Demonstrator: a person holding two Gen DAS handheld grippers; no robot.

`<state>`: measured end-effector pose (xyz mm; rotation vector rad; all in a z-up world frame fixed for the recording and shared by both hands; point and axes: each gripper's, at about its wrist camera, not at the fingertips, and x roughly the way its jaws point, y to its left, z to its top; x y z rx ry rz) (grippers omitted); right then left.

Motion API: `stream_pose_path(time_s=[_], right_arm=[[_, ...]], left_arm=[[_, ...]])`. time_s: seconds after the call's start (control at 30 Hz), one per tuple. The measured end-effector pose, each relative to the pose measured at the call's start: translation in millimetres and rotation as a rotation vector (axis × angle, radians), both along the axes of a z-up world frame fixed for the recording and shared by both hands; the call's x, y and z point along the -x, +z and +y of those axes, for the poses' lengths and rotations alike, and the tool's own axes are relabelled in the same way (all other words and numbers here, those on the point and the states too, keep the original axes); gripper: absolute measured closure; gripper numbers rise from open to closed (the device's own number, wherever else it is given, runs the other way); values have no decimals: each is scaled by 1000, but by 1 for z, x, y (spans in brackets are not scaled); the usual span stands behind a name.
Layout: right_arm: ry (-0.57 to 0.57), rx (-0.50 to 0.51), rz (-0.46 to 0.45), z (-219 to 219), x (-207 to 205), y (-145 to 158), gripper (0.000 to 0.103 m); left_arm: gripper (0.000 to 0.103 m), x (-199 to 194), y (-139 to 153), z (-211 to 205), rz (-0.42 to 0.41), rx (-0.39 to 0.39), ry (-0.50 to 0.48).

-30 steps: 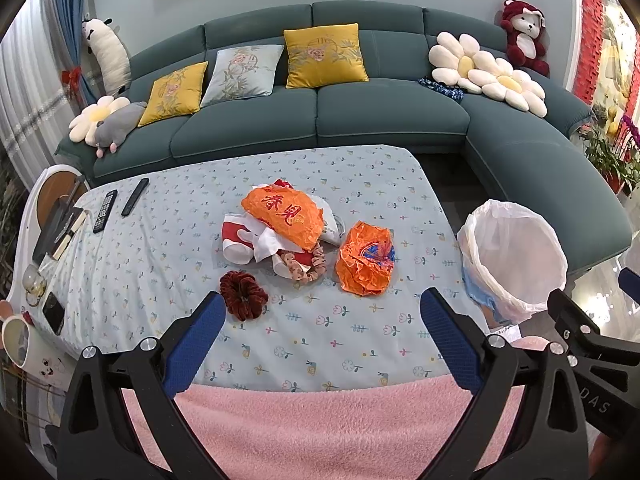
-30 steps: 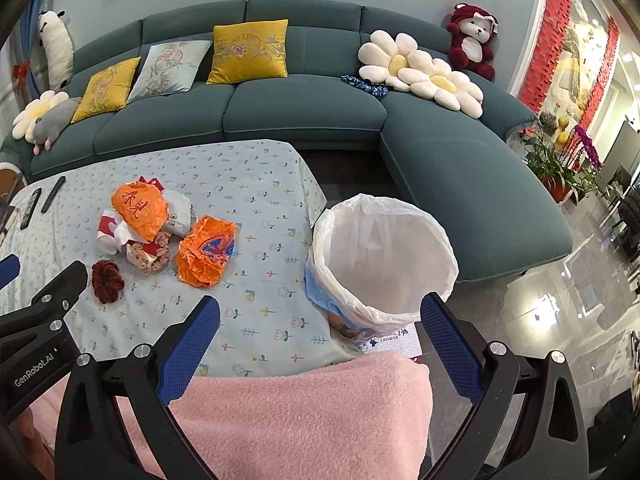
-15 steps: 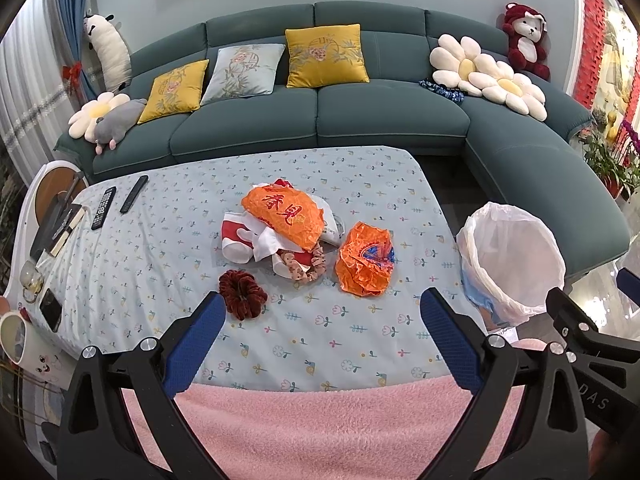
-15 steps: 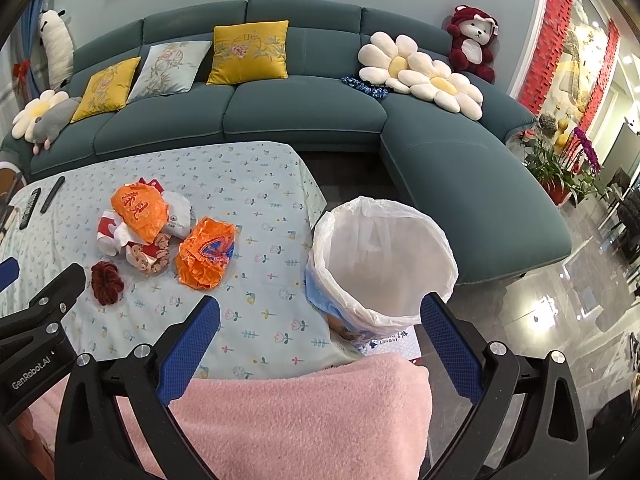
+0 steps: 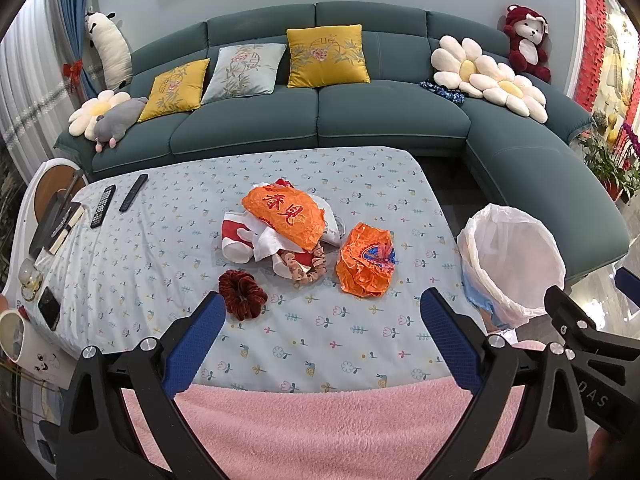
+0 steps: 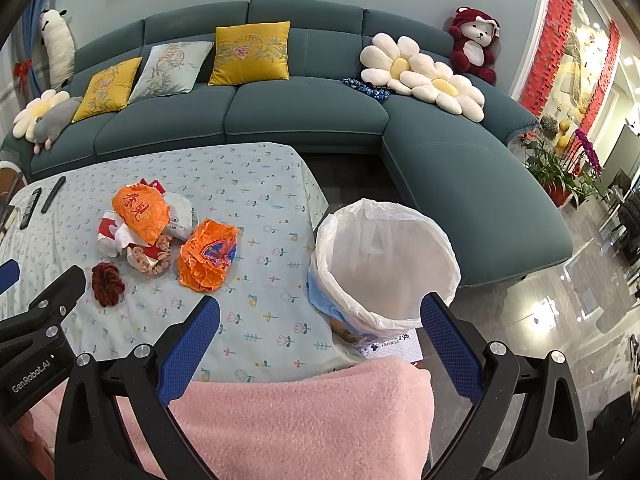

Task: Collect trash

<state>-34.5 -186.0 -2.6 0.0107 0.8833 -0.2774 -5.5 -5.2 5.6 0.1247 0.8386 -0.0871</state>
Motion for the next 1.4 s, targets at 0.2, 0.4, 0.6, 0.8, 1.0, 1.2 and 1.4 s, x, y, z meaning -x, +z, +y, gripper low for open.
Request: stream_pose_path(time_s=[0.2, 0.4, 0.6, 0.8, 1.0, 1.2, 1.4], right_arm=[[2, 1, 0, 1, 0, -1, 7], [1, 1, 0, 1, 0, -1, 7], [2, 2, 0, 2, 0, -1, 7], [2, 4, 1, 2, -1, -1, 7], [2, 2, 1, 2, 0, -1, 7], [1, 2, 1, 2, -1, -1, 7], [0, 2, 1, 4, -2, -2, 7]], left_arm=[[10, 0, 0, 2, 0, 3, 1], [10, 0, 0, 1, 5, 9, 9], [10, -2, -2, 5, 9, 16, 17], [10, -4, -3, 9, 17, 24, 31], [10, -4, -3, 10, 17, 26, 33], [10, -4, -3, 10, 17, 27, 32], [10, -3, -5, 9, 14, 29, 27]])
